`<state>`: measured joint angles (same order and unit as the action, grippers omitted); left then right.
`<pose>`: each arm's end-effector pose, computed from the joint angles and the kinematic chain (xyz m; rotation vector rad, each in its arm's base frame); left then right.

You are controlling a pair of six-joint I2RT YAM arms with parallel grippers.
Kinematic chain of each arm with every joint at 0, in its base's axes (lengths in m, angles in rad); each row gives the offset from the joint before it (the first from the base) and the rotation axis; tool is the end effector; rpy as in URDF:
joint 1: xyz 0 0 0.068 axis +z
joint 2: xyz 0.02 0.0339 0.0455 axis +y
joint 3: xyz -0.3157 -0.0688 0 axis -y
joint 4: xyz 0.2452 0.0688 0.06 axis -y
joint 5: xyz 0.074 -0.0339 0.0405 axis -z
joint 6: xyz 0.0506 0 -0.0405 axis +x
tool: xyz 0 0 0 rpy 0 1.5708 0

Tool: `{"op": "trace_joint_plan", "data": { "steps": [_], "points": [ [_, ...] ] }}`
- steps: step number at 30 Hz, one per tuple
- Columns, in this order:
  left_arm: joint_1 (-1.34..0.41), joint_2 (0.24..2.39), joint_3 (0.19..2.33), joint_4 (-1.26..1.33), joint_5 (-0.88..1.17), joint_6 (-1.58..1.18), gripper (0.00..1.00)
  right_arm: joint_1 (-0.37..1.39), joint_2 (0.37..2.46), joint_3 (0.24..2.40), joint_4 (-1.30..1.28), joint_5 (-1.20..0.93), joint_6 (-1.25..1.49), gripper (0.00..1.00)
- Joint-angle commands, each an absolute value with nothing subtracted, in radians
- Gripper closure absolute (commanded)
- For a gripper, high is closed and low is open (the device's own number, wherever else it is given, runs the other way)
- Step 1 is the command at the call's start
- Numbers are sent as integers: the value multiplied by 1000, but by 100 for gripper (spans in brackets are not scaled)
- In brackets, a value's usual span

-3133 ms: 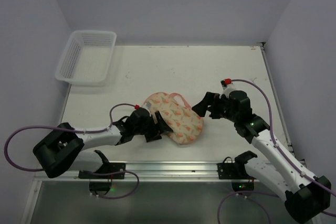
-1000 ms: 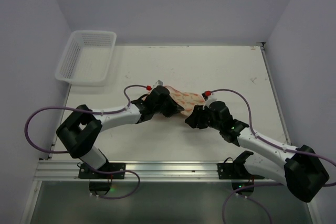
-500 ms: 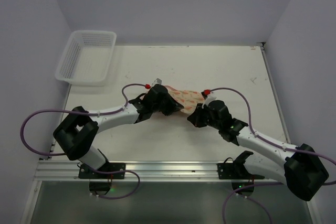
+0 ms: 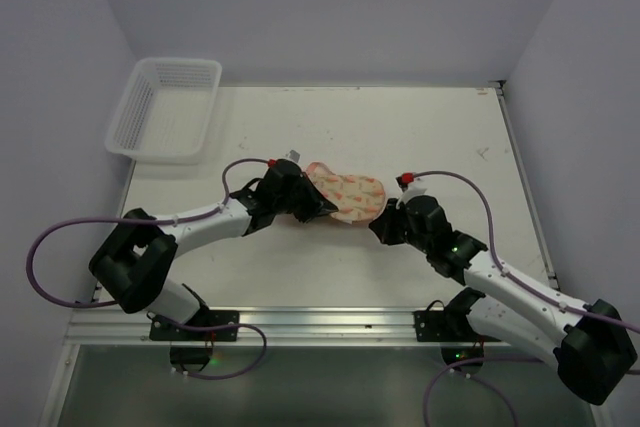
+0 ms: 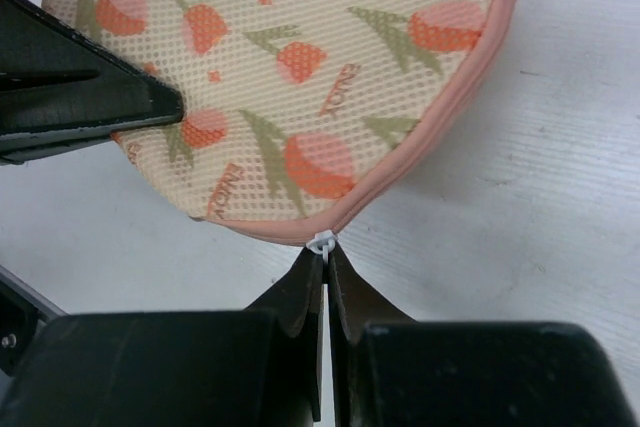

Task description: Unzip the laundry bag and remove the bra

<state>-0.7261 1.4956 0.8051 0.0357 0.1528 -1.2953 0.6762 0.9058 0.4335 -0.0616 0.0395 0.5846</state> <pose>0.2356 -0.2195 0.2429 -0.6193 2.4573 -1.1606 0.1401 0.1099 0.2404 -0.0755 2.1852 0.7004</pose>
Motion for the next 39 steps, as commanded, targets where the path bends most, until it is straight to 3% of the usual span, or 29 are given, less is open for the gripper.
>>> {"op": "trace_joint_plan", "data": {
  "steps": [1, 6, 10, 15, 16, 19, 20, 23, 31, 39],
  "points": [
    [-681, 1471, 770, 47, 225, -1117, 100, 654, 864, 429, -176, 120, 595, 100],
    [-651, 1540, 802, 65, 401, -814, 100, 631, 864, 442, -233, 110, 612, 100],
    [-623, 1737, 944, -83, 474, -533, 100, 614, 919, 472, -271, 31, 604, 100],
    [-586, 1873, 1141, -170, 499, -492, 100, 615, 1015, 515, -180, -139, 606, 100],
    [-583, 1879, 1163, -173, 491, -520, 96, 617, 1037, 523, -138, -162, 624, 100],
    [-566, 1840, 1181, -179, 413, -615, 64, 617, 1135, 561, -66, -209, 664, 100],
    [-552, 1823, 1154, -179, 400, -644, 40, 618, 1159, 581, -46, -218, 670, 100],
    [-534, 1731, 1085, -178, 351, -780, 25, 624, 1256, 630, 23, -250, 692, 100],
    [-551, 1510, 723, 119, 315, -1164, 17, 649, 1414, 716, 95, -290, 701, 100],
    [-635, 1575, 719, 245, 232, -1235, 17, 687, 1476, 762, 101, -299, 701, 100]
  ]
}}
